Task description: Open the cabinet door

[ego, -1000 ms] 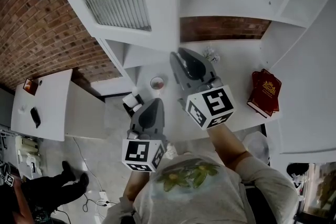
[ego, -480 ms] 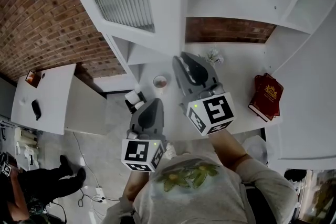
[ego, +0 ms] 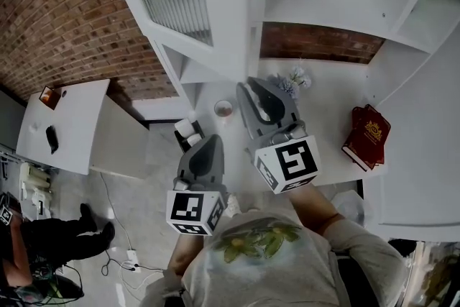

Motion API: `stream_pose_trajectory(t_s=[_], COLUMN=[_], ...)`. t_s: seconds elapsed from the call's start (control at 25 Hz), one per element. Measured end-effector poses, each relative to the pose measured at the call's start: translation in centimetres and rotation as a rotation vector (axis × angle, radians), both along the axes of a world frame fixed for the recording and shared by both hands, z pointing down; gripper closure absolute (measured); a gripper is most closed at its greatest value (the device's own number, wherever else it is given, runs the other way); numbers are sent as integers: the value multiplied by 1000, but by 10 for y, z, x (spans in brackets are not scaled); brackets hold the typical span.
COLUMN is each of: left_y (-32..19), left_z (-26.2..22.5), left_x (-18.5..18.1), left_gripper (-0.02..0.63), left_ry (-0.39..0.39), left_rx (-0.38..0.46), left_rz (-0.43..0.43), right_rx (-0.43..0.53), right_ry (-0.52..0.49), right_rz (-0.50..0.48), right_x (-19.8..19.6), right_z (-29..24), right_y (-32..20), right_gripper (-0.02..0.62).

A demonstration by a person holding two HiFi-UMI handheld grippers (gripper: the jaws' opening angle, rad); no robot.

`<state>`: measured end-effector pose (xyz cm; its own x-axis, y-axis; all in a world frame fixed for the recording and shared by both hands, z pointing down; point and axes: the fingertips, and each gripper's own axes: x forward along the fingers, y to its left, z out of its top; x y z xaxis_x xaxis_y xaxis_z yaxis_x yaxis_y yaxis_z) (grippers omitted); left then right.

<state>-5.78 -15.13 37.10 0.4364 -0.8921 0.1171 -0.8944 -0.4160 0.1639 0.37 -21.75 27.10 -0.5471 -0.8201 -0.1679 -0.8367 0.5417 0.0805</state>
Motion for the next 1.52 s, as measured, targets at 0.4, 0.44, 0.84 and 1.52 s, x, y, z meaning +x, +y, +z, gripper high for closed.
stream_pose_trajectory(t_s=[0.4,0.44,0.84,1.52], left_y=[15,16,25,35], left_z=[2,2,1,1], left_x=[-5,-7,-19,-40], left_gripper=[597,597,597,597], left_ry=[6,6,3,9], left_rx=[-21,-22,-2,-5], left_rz=[-38,-42,-83,-132], right_rx=[7,8,25,22], right_ry=[4,5,22,28], right_rz=[-65,-70,-124,-212], right_x=[-15,-17,-35,-67], right_z=[0,0,0,-1], right_y=[19,21,39,63], right_gripper=[526,526,529,529])
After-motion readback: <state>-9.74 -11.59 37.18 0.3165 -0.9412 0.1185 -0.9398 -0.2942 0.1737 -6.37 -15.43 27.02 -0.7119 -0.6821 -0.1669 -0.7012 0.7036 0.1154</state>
